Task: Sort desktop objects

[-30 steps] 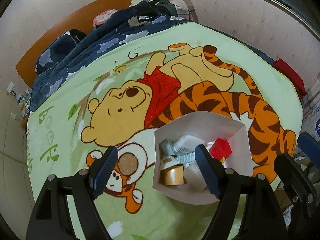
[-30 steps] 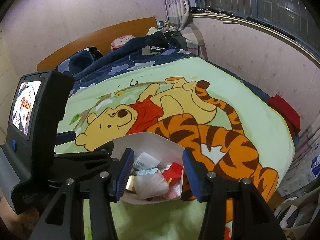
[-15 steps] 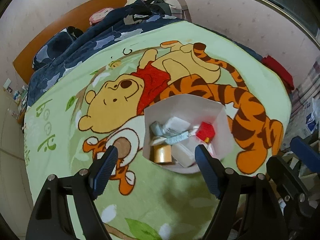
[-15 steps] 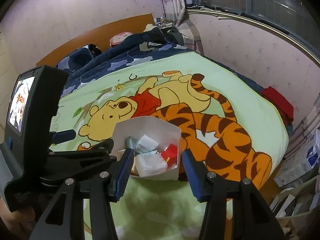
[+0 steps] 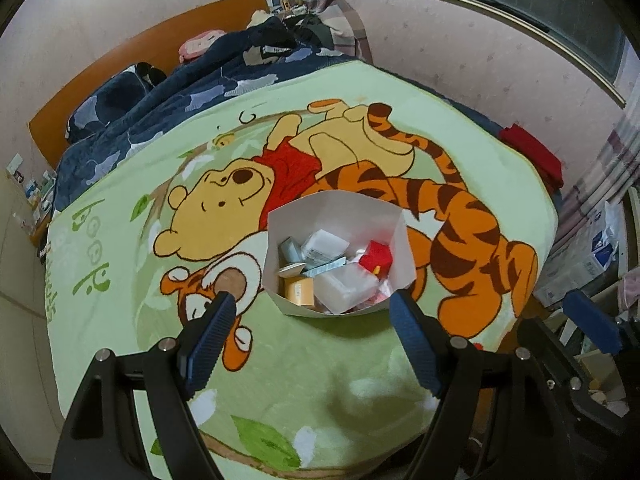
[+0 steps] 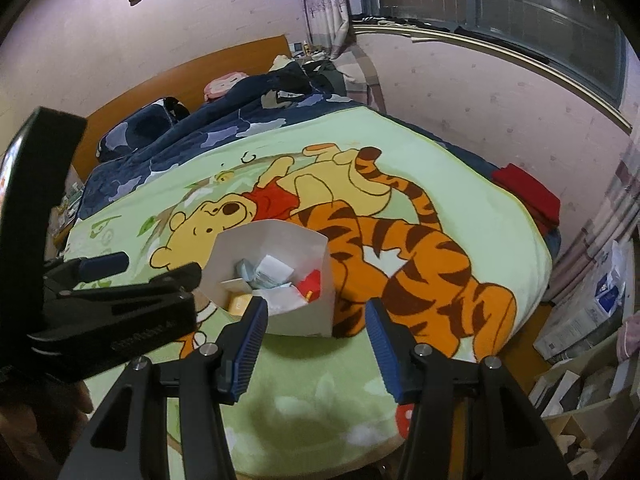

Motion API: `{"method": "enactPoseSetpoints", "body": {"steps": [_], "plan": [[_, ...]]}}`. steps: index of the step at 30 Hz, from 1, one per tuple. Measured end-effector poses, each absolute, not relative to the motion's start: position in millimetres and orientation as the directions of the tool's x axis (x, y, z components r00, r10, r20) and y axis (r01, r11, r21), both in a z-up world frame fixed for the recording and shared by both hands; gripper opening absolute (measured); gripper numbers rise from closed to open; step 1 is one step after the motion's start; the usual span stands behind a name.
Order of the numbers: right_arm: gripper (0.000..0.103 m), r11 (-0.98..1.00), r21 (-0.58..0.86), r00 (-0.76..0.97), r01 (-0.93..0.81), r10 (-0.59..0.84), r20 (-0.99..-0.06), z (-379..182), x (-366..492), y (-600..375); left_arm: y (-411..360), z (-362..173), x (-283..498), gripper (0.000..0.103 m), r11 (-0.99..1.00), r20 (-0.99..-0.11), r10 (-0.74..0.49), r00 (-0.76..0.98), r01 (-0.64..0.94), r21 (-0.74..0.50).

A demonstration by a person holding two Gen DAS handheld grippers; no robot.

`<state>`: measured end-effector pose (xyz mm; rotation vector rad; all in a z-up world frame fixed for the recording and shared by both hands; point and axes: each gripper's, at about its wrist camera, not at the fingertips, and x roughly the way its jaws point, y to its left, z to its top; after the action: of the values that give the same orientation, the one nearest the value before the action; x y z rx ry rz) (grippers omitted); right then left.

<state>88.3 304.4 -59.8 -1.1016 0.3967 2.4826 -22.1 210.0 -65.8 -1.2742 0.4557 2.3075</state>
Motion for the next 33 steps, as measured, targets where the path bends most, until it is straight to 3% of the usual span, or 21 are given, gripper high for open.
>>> {"method": "enactPoseSetpoints", "body": {"steps": [25,29,33], "plan": [[0.052,-0.878,0.122,-0.657,-0.462,0.248,-0.712,-44,109,304,213,-30,4,0.081,-0.822,-0.808,0.276,-0.52,-0.564,0.082],[0.052,-0.878,0.122,-0.658,-0.463,0.248,-0.711,-45,111,305,213,-30,4,0.091,-0.828,-0.813,0.271,-0.516,-0.556,0.076],[0.052,-0.878,0.122,-0.657,-0.462,0.247,-0.712,-45,110,305,212,-30,2,0.091,-0.837,-0.816,0.266,-0.513,-0.543,0.068]]}}
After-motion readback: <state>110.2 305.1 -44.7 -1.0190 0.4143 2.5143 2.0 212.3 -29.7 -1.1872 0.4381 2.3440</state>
